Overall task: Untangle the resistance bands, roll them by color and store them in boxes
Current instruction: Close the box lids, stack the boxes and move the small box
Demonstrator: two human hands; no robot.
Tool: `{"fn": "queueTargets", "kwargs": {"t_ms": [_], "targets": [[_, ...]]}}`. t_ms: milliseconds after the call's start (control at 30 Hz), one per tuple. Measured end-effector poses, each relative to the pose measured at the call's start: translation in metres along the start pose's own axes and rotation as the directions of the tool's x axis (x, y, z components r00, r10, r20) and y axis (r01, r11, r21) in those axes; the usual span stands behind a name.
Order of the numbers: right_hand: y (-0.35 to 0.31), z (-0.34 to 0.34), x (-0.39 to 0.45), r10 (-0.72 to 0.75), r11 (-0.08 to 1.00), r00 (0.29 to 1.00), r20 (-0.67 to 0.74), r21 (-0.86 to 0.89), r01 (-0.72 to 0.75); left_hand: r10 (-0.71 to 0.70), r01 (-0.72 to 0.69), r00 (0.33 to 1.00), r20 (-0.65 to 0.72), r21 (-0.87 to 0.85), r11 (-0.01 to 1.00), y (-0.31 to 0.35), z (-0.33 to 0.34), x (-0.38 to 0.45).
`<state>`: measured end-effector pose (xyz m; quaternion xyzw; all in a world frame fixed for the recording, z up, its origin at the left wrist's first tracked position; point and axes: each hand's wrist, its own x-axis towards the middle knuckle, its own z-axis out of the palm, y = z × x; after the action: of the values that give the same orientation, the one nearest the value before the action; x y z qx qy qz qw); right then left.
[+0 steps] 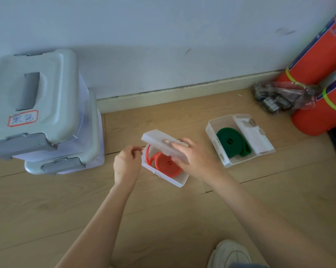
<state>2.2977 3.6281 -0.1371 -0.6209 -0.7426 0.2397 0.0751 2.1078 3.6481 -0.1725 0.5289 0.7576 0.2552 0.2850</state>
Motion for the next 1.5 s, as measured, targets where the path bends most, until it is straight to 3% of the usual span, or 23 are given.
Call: {"fn": "queueTargets", "kwargs": {"t_ms": [67,133,167,233,367,467,533,700,767,867,967,1033,1100,1200,1300,1367,1500], "targets": [[-0.004,0.021,-0.005,0.036,0.991,0.998,0.059,-0.134,-0.028,-0.235,0.225,0.972,-0.014,-0.243,0.944,-0.012,-0.01,0.001],[-0.007,0.042,-0.008,0.105,0.971,0.988,0.115,-0.228,-0.076,-0.392,0.435,0.899,0.198,-0.511,0.741,-0.018,-0.014,0.002],[-0.008,0.05,-0.01,0.12,0.956,0.984,0.131,-0.283,-0.079,-0.4,0.496,0.868,0.294,-0.549,0.673,-0.018,-0.014,0.001],[-0.007,0.058,-0.011,0.117,0.925,0.984,0.131,-0.376,-0.06,-0.361,0.521,0.849,0.386,-0.497,0.694,-0.015,-0.007,0.001],[-0.002,0.065,-0.015,0.108,0.888,0.989,0.097,-0.458,-0.052,-0.397,0.537,0.842,0.365,-0.491,0.686,-0.008,0.013,0.002],[-0.01,0.07,-0.021,0.115,0.847,0.992,0.045,-0.527,-0.074,-0.467,0.647,0.761,0.45,-0.582,0.494,-0.006,0.02,-0.001],[-0.021,0.074,-0.024,0.101,0.817,0.991,-0.089,-0.561,-0.133,-0.467,0.671,0.735,0.491,-0.624,0.4,-0.007,0.023,-0.005],[-0.026,0.08,-0.025,0.075,0.766,0.986,-0.147,-0.625,-0.152,-0.503,0.625,0.772,0.389,-0.609,0.488,-0.002,0.031,-0.013],[-0.028,0.078,-0.026,0.122,0.765,0.984,-0.133,-0.619,-0.178,-0.496,0.643,0.761,0.418,-0.589,0.489,0.002,0.033,-0.022],[-0.008,0.075,-0.021,0.119,0.909,0.993,0.02,-0.405,-0.101,-0.476,0.673,0.74,0.476,-0.537,0.509,0.002,0.038,-0.029],[0.01,0.049,-0.018,0.238,0.969,0.97,0.053,0.051,-0.24,-0.485,0.734,0.676,0.555,-0.561,0.382,-0.002,0.037,-0.031],[0.018,0.039,-0.016,0.278,0.9,0.954,0.11,0.318,-0.299,-0.445,0.755,0.655,0.611,-0.538,0.375,-0.001,0.038,-0.035],[0.018,0.038,-0.011,0.244,0.9,0.966,0.09,0.351,-0.26,-0.45,0.726,0.687,0.571,-0.542,0.423,-0.001,0.038,-0.034],[0.0,0.048,0.014,0.238,0.866,0.97,0.042,0.442,-0.231,-0.491,0.61,0.784,0.379,-0.619,0.495,-0.003,0.025,-0.011],[-0.035,0.064,0.049,0.299,0.733,0.953,0.052,0.627,-0.264,-0.42,0.477,0.877,0.233,-0.522,0.707,-0.012,0.008,0.016],[-0.058,0.072,0.072,0.312,0.64,0.946,0.092,0.715,-0.281,-0.388,0.432,0.902,0.192,-0.449,0.782,-0.02,-0.001,0.027],[-0.089,0.079,0.115,0.318,0.539,0.932,0.176,0.775,-0.33,-0.359,0.398,0.918,0.171,-0.393,0.829,-0.031,-0.009,0.035]]}}
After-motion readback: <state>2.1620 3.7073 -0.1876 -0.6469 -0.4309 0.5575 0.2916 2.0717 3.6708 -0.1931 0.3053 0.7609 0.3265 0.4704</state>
